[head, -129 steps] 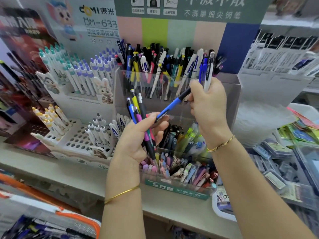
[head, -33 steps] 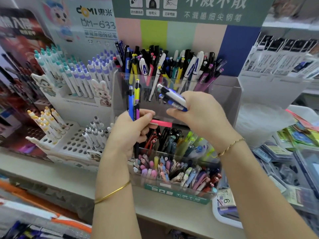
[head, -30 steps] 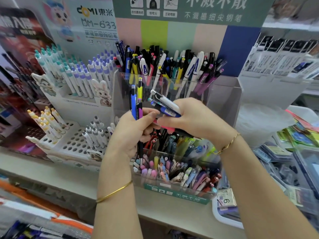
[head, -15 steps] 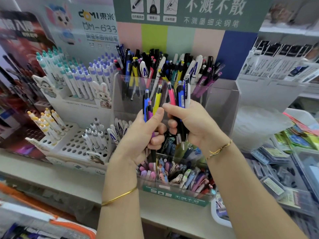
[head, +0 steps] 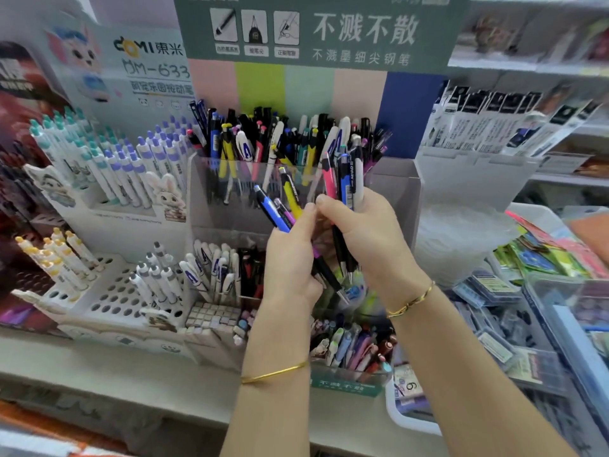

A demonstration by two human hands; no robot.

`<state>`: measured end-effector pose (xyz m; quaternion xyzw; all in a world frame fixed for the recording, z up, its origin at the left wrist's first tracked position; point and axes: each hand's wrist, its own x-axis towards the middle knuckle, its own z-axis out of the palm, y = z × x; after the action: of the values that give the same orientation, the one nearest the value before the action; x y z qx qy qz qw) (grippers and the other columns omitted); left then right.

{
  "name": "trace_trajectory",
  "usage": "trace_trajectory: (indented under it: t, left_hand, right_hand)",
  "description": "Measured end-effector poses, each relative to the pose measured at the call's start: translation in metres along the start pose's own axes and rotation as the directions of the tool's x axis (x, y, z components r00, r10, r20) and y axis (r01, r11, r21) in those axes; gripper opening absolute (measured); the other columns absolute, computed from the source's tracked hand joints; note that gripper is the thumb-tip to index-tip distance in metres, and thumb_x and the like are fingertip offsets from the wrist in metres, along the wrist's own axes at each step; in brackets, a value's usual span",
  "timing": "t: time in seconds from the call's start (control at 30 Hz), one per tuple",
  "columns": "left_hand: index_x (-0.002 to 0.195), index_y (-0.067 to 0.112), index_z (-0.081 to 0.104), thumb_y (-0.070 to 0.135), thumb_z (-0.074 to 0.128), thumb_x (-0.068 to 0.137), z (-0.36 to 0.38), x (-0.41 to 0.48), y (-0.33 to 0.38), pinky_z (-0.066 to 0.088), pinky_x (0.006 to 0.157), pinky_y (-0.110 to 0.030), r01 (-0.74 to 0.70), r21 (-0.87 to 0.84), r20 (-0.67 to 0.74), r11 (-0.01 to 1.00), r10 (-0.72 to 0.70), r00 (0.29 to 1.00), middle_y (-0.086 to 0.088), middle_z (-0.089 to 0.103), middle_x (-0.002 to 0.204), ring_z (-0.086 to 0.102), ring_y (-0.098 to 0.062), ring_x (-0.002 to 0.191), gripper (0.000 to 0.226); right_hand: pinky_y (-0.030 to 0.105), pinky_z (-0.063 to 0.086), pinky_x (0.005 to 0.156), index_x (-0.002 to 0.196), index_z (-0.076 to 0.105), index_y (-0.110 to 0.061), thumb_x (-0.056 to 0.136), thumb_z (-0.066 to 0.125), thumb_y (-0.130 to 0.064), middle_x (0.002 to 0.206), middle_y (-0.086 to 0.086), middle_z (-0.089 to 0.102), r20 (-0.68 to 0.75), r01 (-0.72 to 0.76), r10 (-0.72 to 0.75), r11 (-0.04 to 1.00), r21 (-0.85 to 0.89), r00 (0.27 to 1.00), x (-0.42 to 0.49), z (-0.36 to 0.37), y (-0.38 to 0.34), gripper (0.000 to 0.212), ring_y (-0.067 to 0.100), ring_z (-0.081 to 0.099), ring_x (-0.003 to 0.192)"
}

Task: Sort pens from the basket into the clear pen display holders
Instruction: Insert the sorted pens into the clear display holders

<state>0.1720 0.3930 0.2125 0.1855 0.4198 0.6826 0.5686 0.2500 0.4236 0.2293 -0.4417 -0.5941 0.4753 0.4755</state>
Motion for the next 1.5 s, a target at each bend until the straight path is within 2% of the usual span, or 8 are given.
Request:
trace_trajectory:
  t: [0.3,0.47,0.53,0.8,0.97,1.1,1.37,1.5]
  left_hand:
    - [0.110,0.010,0.068,0.037,0.056,0.095,0.030,0.006,-0.021,0.058,0.059,-0.035,0.305,-0.133,0.171,0.943,-0.281,0.944,-0.010,0.073,0.100,0.072,-0.023,0.081,0.033]
    - [0.124,0.014,0.064,0.041,0.068,0.070,0.046,0.003,-0.024,0.049,0.098,-0.042,0.386,-0.185,0.313,0.904,-0.318,0.895,-0.010,0.065,0.125,0.062,-0.025,0.115,0.060]
    - [0.126,0.015,0.062,0.040,0.064,0.076,0.051,0.003,-0.025,0.049,0.097,-0.040,0.397,-0.193,0.339,0.897,-0.319,0.885,-0.008,0.064,0.126,0.060,-0.023,0.117,0.056]
    - [0.121,0.013,0.064,0.044,0.052,0.095,0.061,0.003,-0.029,0.056,0.080,-0.038,0.335,-0.090,0.323,0.938,-0.291,0.900,-0.009,0.067,0.108,0.067,-0.023,0.095,0.043]
    - [0.096,0.015,0.066,0.034,0.050,0.098,0.070,-0.001,-0.031,0.057,0.075,-0.035,0.170,-0.016,0.288,0.985,-0.158,0.945,-0.007,0.070,0.089,0.067,-0.021,0.084,0.025]
    - [0.097,0.014,0.064,0.024,0.052,0.098,0.074,0.000,-0.030,0.056,0.076,-0.040,0.171,-0.017,0.301,0.985,-0.158,0.941,-0.008,0.069,0.087,0.067,-0.024,0.085,0.016]
    - [0.105,0.001,0.065,0.012,0.059,0.094,0.071,0.007,-0.022,0.059,0.068,-0.040,-0.049,0.074,0.221,0.996,0.031,0.975,-0.011,0.070,0.080,0.069,-0.023,0.073,0.017]
    - [0.102,0.007,0.065,0.007,0.061,0.092,0.069,0.012,-0.014,0.059,0.069,-0.040,-0.242,0.171,0.188,0.955,0.210,0.960,-0.011,0.069,0.086,0.067,-0.025,0.078,0.011]
  right_hand:
    - [0.052,0.051,0.076,0.078,0.054,-0.018,0.087,0.056,-0.048,0.079,0.004,0.062,-0.159,0.013,-0.089,0.905,-0.426,0.983,0.007,-0.026,0.001,0.031,0.032,0.061,0.081]
    - [0.047,0.047,0.079,0.075,0.043,-0.025,0.084,0.042,-0.068,0.089,0.003,0.058,-0.113,0.017,-0.130,0.726,-0.687,0.985,0.011,-0.038,-0.005,0.044,0.032,0.054,0.089]
    - [0.046,0.045,0.083,0.082,0.044,-0.022,0.084,0.039,-0.070,0.094,0.004,0.057,-0.122,-0.005,-0.116,0.704,-0.711,0.986,0.012,-0.042,-0.005,0.047,0.032,0.052,0.093]
    - [0.047,0.041,0.091,0.096,0.042,-0.013,0.088,0.022,-0.070,0.106,0.005,0.051,-0.137,-0.069,-0.021,0.782,-0.619,0.990,0.009,-0.056,-0.007,0.061,0.031,0.052,0.103]
    - [0.045,0.040,0.093,0.090,0.043,-0.017,0.100,0.022,-0.053,0.107,0.011,0.056,-0.158,-0.086,0.011,0.874,-0.478,0.987,0.011,-0.060,-0.007,0.042,0.031,0.053,0.102]
    - [0.020,0.035,0.062,0.076,0.037,-0.016,0.101,0.034,-0.024,0.080,-0.003,0.044,-0.198,-0.065,-0.002,0.943,-0.327,0.980,0.015,-0.066,-0.007,0.027,0.011,0.043,0.074]
    - [0.037,0.047,0.058,0.081,0.060,-0.006,0.096,0.054,-0.019,0.066,0.003,0.055,-0.149,0.056,-0.100,0.959,-0.278,0.984,0.018,-0.077,-0.009,0.020,0.015,0.050,0.058]
    - [0.020,0.043,0.045,0.079,0.062,-0.009,0.095,0.057,-0.015,0.063,0.003,0.056,-0.122,0.061,-0.069,0.996,-0.069,0.990,0.022,-0.072,-0.015,0.018,0.005,0.049,0.048]
